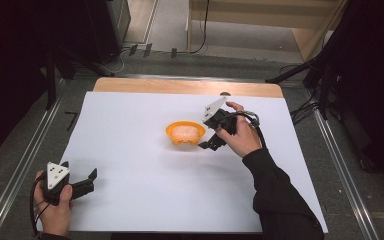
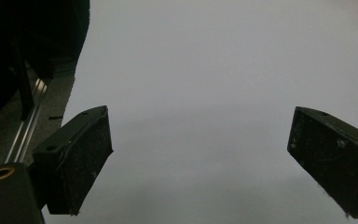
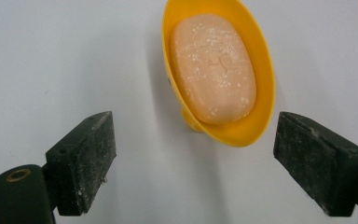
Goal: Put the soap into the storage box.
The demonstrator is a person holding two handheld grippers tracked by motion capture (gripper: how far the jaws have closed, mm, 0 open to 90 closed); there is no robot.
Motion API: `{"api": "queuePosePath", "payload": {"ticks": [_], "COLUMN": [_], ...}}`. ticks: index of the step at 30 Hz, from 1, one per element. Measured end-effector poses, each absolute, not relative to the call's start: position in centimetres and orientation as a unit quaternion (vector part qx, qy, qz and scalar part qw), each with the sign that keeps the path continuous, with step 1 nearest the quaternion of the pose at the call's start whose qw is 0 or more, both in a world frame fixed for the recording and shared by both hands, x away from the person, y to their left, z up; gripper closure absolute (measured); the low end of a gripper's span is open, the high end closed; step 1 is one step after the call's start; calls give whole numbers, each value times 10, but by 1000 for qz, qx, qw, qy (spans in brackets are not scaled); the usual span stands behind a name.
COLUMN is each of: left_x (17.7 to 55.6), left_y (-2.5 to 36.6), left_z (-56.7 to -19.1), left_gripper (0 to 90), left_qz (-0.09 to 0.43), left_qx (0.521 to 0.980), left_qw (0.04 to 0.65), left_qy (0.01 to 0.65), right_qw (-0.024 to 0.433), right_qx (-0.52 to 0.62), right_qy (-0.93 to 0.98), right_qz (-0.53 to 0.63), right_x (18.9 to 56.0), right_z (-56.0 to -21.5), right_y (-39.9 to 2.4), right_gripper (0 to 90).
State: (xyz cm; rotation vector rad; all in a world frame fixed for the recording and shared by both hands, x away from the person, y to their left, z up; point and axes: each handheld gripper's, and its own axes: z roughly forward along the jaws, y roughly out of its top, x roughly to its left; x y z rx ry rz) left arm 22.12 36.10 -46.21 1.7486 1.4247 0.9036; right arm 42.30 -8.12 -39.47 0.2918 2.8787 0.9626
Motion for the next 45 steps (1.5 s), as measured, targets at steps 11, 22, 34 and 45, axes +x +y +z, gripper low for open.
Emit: {"api": "queuePosePath", "payload": {"ticks": [11,22,34,45], "left_x": [221,221,222,222], "left_y": [361,360,360,360], "left_z": [-462,-462,-463,-463], "left_gripper": [70,70,69,70], "left_qz": [349,350,349,350], "left_qx": [674,674,675,675], "left_qw": [347,347,346,346], "left_qy": [550,550,549,550], "right_qw": [57,64,74,80], "right_qx": [109,123,147,173], "right_qy": [935,930,923,912], "right_qz": [333,340,348,363], "right_x": [410,396,378,360], "right_z": [-398,-405,-414,-425], "right_y": [-98,-116,-139,-172], "right_gripper": [112,87,81,81]}}
